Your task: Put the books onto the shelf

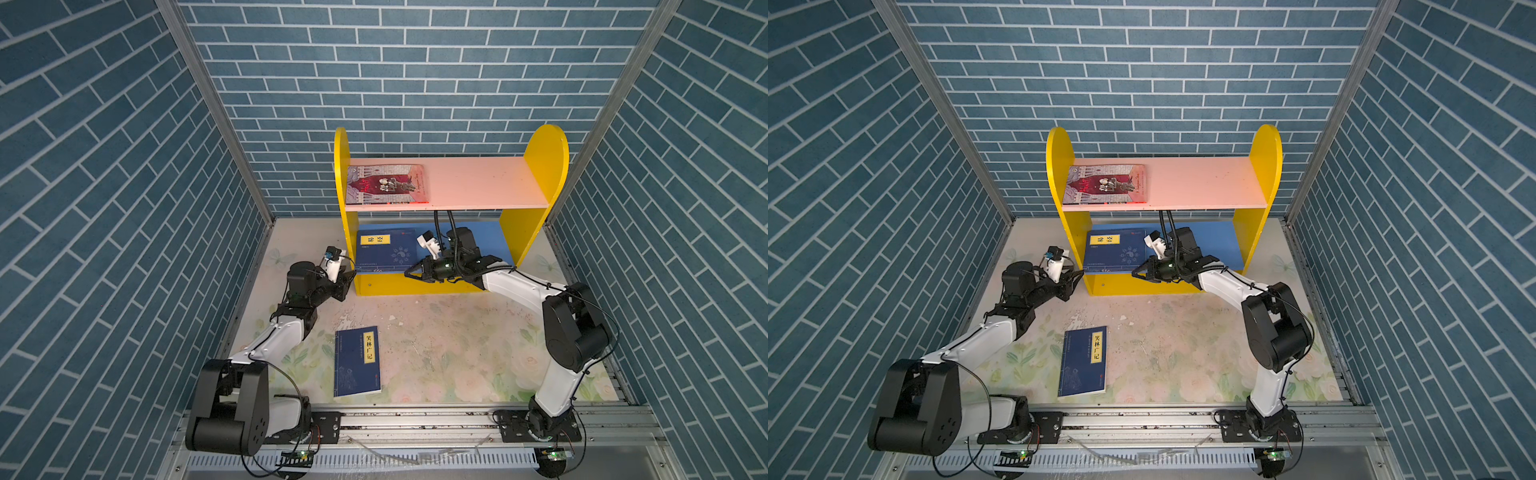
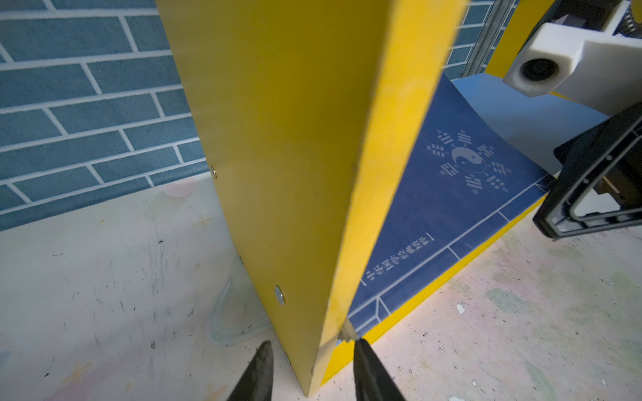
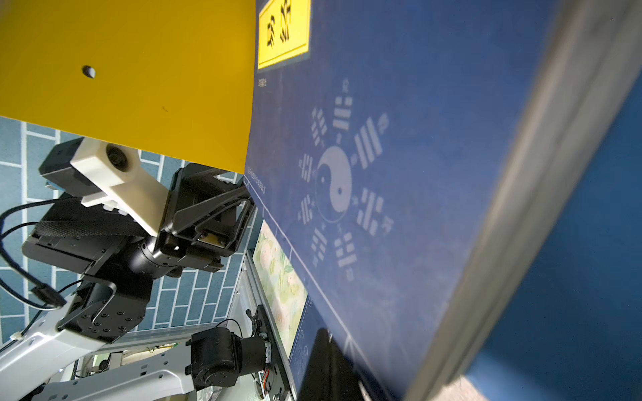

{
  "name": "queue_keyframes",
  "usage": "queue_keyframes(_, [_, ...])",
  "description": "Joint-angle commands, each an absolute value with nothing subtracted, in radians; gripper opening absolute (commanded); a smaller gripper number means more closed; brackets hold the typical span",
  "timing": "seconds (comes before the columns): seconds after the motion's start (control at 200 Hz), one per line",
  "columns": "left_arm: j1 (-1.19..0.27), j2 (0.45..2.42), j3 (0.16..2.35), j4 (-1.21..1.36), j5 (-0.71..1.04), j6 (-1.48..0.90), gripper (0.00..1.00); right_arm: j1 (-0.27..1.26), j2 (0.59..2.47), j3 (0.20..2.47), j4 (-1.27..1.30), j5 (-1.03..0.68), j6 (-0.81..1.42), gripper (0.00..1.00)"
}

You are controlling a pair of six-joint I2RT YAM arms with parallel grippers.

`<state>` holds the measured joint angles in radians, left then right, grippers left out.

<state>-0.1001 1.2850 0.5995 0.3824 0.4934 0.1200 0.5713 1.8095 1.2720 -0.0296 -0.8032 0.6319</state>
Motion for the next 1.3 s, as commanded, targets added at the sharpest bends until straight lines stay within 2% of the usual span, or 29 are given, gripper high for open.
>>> queue_keyframes(0.0, [-0.095,1.279,0.595,0.395,0.495,0.113,0.4,0.576,1.83,1.317,-0.071,-0.774,0.569,0.05])
queue_keyframes(0.925, [-0.095,1.263,0.591,0.391,0.476,0.106,0.4,0.576,1.823,1.313,-0.054,-0.785,0.58,0.06])
queue_keyframes(1.17, [-0.089,1.214,0.597,0.296,0.485,0.152,0.4,0.575,1.752,1.255,-0.026,-0.809,0.586,0.09])
queue_keyframes(1.295, [-0.082,1.154,0.612,0.167,0.489,0.172,0.4,0.576,1.704,1.208,0.0,-0.812,0.6,0.11])
